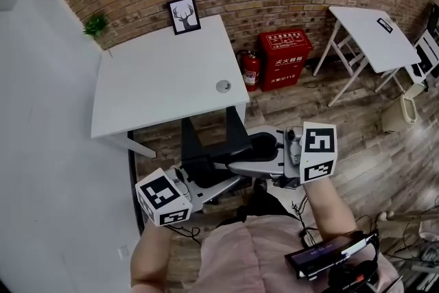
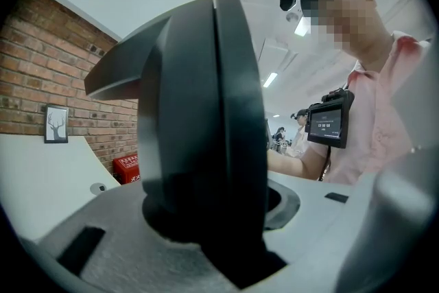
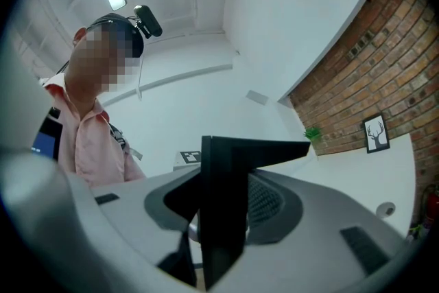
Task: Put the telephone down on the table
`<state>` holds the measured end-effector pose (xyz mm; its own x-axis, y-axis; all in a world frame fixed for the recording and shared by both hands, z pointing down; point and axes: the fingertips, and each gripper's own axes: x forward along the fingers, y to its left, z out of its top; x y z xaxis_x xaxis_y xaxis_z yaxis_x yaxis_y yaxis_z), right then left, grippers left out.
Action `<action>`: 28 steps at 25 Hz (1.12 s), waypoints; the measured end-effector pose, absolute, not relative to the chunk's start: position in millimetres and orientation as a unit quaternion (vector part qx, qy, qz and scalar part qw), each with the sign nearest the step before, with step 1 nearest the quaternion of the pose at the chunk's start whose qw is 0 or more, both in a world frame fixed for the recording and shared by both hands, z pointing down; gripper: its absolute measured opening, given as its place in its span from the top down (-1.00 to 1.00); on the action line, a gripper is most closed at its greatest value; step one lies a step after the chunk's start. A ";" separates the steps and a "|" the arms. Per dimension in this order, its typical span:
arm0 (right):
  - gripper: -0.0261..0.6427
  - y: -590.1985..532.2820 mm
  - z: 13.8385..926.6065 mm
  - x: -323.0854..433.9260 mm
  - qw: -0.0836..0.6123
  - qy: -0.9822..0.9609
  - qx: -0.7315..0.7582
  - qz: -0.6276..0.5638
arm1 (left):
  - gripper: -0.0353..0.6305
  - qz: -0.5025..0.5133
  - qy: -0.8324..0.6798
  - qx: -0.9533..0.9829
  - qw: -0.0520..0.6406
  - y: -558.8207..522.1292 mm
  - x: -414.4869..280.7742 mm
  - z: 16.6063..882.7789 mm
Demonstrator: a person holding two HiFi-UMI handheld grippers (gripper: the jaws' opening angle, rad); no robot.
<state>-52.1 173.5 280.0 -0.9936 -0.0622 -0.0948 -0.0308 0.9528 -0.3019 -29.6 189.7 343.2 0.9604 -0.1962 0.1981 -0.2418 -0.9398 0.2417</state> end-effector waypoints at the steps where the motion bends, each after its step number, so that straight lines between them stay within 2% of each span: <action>1: 0.42 168.4 281.9 -51.7 0.051 0.986 -0.024 -0.155 | 0.37 0.085 -0.112 0.981 0.136 184.7 -28.9 344.4; 18: 0.42 10.8 313.2 -35.1 0.051 0.980 -0.012 -0.190 | 0.37 0.092 -0.119 0.974 0.167 30.5 -11.7 373.5; 28: 0.42 -93.3 301.0 -30.0 0.049 0.980 0.013 -0.192 | 0.37 0.094 -0.144 0.969 0.177 -74.0 -6.9 363.9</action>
